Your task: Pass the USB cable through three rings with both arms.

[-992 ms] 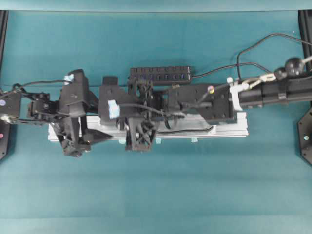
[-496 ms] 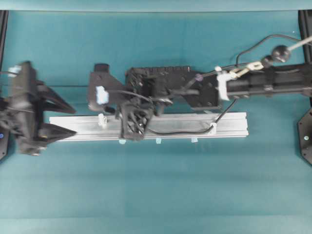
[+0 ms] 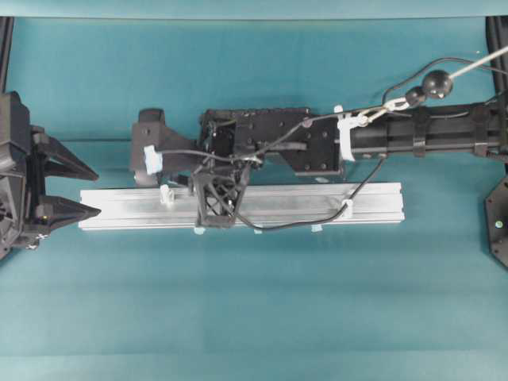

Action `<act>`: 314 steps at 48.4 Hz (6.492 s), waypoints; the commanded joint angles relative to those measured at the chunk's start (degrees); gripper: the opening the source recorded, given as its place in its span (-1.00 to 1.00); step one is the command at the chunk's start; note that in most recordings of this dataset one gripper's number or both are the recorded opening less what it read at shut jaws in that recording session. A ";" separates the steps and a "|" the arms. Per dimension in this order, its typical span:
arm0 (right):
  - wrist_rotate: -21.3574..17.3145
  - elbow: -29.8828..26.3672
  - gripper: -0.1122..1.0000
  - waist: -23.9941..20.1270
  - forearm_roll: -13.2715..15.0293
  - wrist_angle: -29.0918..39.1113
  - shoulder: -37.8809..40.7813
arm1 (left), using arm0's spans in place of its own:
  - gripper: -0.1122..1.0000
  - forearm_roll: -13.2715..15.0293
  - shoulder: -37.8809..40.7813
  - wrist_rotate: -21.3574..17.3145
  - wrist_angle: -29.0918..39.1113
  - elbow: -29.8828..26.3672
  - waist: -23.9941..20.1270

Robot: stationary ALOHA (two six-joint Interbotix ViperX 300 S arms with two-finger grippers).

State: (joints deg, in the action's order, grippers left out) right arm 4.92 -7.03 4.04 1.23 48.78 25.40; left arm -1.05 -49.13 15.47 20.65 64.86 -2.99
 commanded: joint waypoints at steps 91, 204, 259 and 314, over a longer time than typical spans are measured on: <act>3.25 -5.45 -0.89 0.88 -0.88 -4.22 6.33 | 0.60 -0.09 -0.18 -0.79 -0.79 1.05 -0.35; 2.99 -7.47 -0.89 -0.70 -3.43 -8.35 7.21 | 0.60 -0.18 28.56 -10.90 -25.40 0.09 -3.87; 2.72 -7.38 -0.89 -0.70 -4.66 -9.14 7.12 | 0.46 -0.18 37.88 -10.55 -45.00 4.13 -3.96; 2.90 -2.90 0.45 -0.62 -3.78 -9.40 3.08 | -0.36 -0.18 36.56 -10.63 -43.59 4.13 -3.87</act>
State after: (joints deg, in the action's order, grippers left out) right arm 7.82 -10.37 3.60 -3.08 40.08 31.20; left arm -1.14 -11.87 4.66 -23.03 69.26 -6.77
